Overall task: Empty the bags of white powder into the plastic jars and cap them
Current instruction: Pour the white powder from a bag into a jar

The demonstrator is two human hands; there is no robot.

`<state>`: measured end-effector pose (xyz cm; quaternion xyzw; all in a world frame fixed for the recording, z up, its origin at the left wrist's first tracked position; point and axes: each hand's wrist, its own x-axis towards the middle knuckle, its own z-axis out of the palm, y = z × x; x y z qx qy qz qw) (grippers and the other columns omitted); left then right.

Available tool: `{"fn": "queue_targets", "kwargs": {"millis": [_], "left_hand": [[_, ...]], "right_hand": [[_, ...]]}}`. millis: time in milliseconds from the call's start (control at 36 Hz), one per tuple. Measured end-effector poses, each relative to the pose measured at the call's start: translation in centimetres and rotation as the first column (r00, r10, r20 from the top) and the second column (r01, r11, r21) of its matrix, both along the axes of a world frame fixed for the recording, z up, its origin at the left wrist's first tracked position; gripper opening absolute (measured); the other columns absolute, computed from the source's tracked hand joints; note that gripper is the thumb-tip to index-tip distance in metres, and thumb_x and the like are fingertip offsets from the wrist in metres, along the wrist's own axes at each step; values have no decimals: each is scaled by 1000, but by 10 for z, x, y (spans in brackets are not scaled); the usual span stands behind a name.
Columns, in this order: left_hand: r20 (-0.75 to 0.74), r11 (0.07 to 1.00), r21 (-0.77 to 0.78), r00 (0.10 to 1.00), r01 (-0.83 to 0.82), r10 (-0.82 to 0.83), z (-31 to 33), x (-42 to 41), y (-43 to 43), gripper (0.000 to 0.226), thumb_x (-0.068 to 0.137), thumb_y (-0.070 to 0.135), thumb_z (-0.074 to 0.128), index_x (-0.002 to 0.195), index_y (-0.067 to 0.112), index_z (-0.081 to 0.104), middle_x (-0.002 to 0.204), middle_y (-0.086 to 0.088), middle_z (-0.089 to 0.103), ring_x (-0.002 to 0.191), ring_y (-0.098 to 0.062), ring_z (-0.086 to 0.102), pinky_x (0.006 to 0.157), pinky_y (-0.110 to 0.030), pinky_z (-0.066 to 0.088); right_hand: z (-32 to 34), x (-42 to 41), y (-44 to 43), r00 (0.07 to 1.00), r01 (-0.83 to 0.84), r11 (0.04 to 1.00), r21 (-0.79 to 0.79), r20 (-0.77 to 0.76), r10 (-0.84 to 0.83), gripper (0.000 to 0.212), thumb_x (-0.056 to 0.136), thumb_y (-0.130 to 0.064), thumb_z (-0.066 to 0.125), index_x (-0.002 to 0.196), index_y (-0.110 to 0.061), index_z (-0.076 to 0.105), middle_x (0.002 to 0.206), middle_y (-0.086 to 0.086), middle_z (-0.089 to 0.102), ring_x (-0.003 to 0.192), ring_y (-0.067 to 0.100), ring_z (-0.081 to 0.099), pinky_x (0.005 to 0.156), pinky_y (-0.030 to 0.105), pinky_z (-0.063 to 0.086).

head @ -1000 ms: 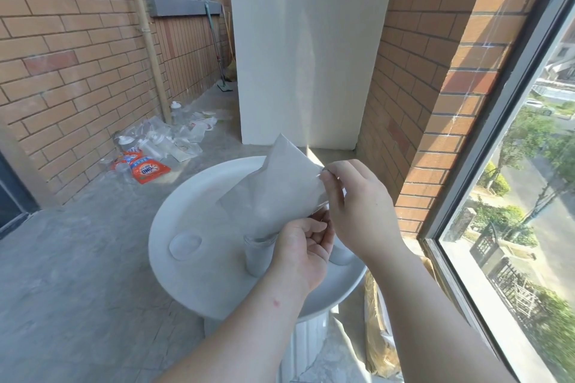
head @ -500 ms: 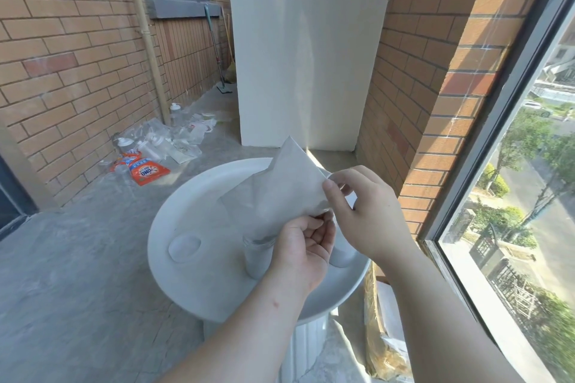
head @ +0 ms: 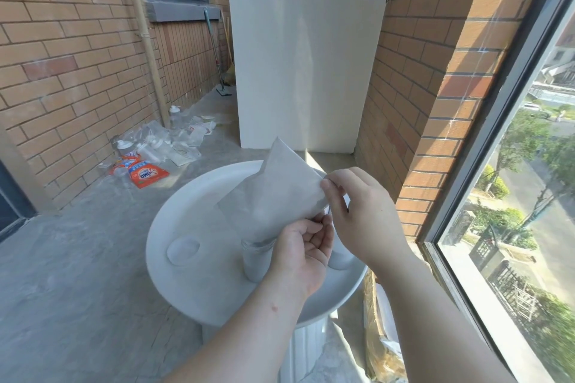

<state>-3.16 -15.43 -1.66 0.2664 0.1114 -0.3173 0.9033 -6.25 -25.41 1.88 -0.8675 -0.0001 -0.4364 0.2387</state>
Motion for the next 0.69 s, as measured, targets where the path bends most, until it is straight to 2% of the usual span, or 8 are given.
{"fn": "queue_targets", "kwargs": {"millis": [167, 333, 444, 556, 694], "left_hand": [[-8, 1000, 3, 1000, 2, -2, 2, -1, 1, 31, 81, -14, 43, 74, 2, 68, 77, -7, 69, 64, -16, 67, 65, -24, 57], [-15, 1000, 1, 1000, 4, -4, 2, -1, 1, 35, 81, -14, 43, 66, 3, 69, 76, -6, 69, 66, -17, 66, 71, -26, 55], [-18, 1000, 4, 1000, 4, -4, 2, -2, 1, 32, 82, -14, 42, 70, 3, 66, 74, -5, 69, 64, -17, 66, 67, -26, 56], [-6, 1000, 0, 1000, -1, 1, 0, 0, 1, 41, 81, -14, 42, 59, 5, 71, 74, -5, 69, 65, -17, 67, 72, -27, 54], [-23, 1000, -1, 1000, 2, -2, 2, -1, 1, 30, 82, -15, 42, 73, 3, 65, 75, -6, 70, 64, -17, 67, 69, -27, 56]], "right_hand": [[-1, 2, 2, 1000, 22, 999, -25, -6, -22, 29, 100, -35, 44, 88, -16, 63, 79, -2, 59, 73, 23, 56, 61, 43, 49], [0, 4, 4, 999, 43, 998, -46, 10, -43, 26, 101, -30, 46, 88, -15, 63, 81, -1, 60, 74, 26, 57, 63, 46, 50], [1, 4, 4, 999, 51, 998, -44, 9, -50, 26, 101, -31, 46, 89, -16, 64, 84, -2, 61, 77, 26, 57, 65, 47, 50], [1, 4, 6, 998, 55, 997, -53, 7, -55, 27, 101, -31, 45, 89, -15, 64, 85, -1, 62, 76, 27, 57, 63, 46, 50], [4, 3, 7, 997, 71, 997, -42, 15, -70, 28, 101, -32, 43, 89, -15, 63, 86, -1, 61, 78, 26, 57, 65, 48, 50]]}}
